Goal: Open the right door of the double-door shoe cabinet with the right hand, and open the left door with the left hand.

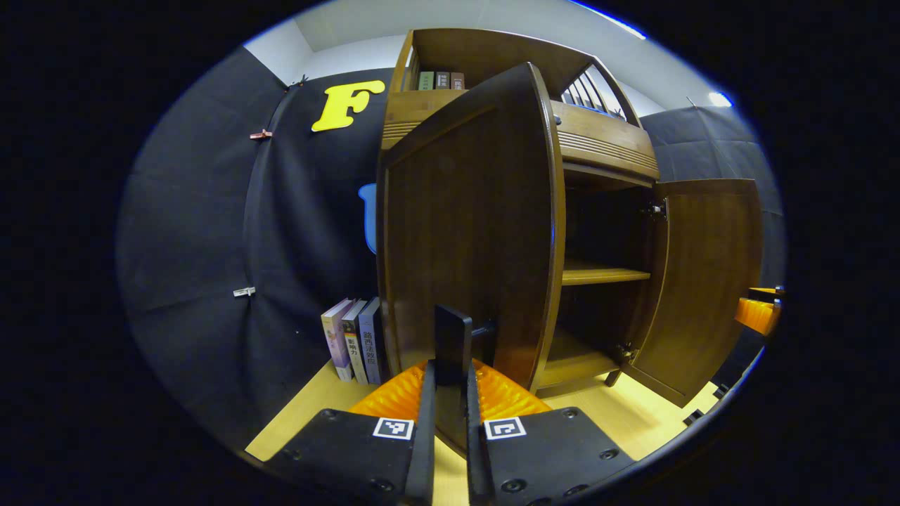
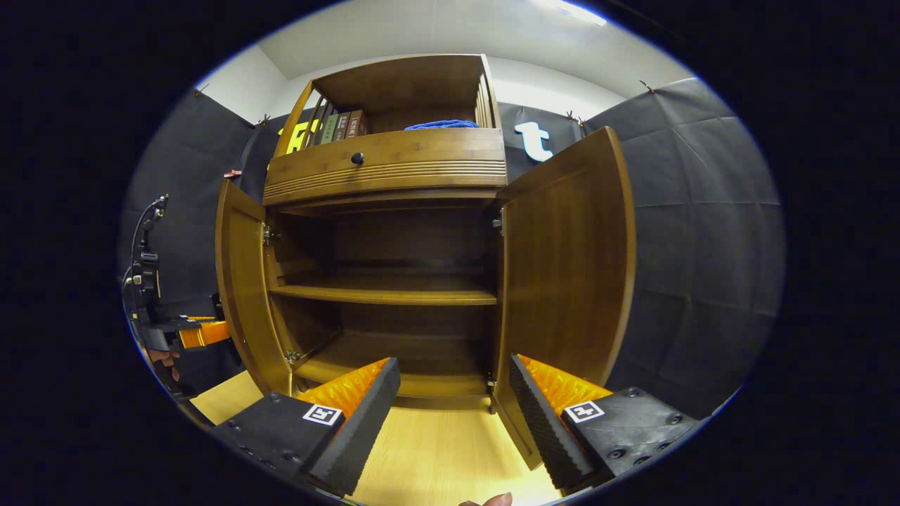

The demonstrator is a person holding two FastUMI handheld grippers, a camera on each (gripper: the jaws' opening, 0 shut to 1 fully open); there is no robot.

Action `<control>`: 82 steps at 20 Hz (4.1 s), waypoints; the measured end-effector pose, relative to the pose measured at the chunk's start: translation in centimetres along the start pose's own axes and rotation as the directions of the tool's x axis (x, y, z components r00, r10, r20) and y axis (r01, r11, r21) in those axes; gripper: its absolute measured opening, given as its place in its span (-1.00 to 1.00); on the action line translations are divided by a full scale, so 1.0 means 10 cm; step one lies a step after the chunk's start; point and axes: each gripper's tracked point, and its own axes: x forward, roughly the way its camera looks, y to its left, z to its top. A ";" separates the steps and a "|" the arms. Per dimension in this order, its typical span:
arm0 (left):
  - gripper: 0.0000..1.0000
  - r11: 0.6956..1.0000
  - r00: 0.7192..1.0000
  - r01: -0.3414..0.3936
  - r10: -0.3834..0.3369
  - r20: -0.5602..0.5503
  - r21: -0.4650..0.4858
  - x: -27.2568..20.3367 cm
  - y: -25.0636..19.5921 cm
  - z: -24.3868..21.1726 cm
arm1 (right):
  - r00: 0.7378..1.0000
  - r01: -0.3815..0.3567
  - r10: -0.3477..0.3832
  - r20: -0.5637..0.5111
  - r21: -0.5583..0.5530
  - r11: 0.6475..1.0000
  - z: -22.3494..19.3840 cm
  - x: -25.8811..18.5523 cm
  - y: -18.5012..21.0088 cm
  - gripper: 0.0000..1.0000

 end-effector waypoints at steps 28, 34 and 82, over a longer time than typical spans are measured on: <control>-0.83 0.997 1.000 -0.006 0.008 0.024 -0.082 -0.30 1.04 -0.02 | 0.994 -0.111 0.111 -0.001 -0.032 0.993 -0.03 0.20 0.74 0.97; -0.84 0.998 0.999 -0.032 0.034 0.035 -0.051 -0.31 1.05 0.04 | 0.996 -0.088 0.088 0.008 -0.035 0.996 -0.01 0.23 0.66 0.97; 0.92 0.999 0.991 0.022 -0.027 0.134 0.039 -0.64 -0.76 0.58 | 0.997 -0.002 0.005 0.078 -0.027 1.000 0.41 0.05 0.26 0.95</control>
